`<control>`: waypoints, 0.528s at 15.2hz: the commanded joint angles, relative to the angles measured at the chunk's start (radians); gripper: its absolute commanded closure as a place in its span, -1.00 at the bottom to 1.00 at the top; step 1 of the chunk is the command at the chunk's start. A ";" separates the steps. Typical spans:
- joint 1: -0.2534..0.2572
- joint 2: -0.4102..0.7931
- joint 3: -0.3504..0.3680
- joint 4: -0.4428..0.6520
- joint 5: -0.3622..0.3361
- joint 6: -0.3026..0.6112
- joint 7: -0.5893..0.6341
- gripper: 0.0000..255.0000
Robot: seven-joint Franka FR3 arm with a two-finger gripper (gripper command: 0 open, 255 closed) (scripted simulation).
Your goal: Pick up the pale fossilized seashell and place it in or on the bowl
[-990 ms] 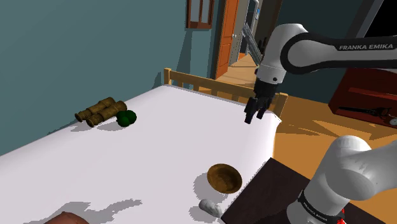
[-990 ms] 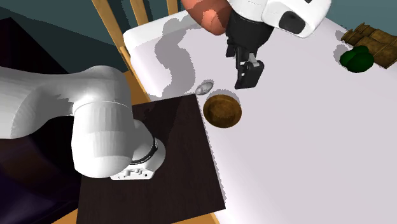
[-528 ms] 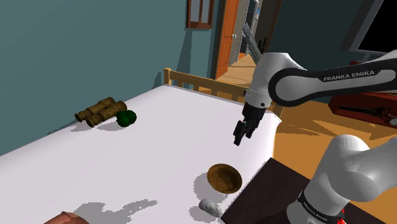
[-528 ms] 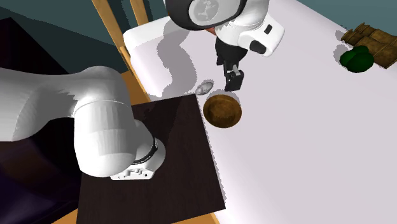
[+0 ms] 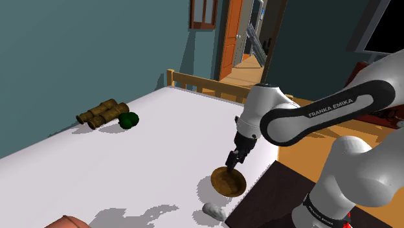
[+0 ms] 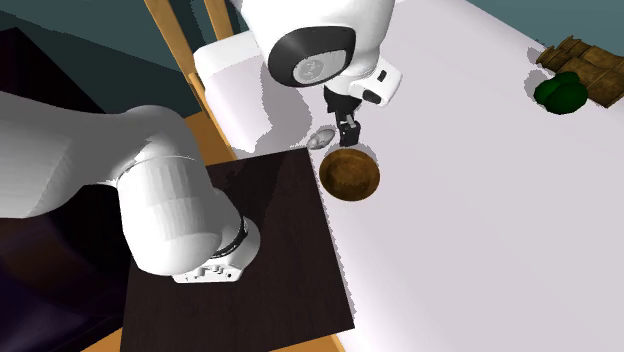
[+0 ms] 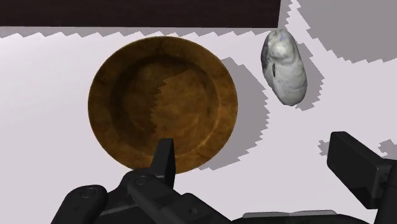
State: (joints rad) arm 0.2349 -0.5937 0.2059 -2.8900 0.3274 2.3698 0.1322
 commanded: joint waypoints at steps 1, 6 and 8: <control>0.030 0.073 0.027 -0.015 0.031 0.099 0.002 -1.00; 0.100 0.302 0.089 -0.012 0.103 0.345 0.001 -1.00; 0.123 0.406 0.112 0.003 0.125 0.441 -0.001 -1.00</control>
State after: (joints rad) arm 0.3455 -0.2373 0.3107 -2.8882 0.4375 2.7564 0.1395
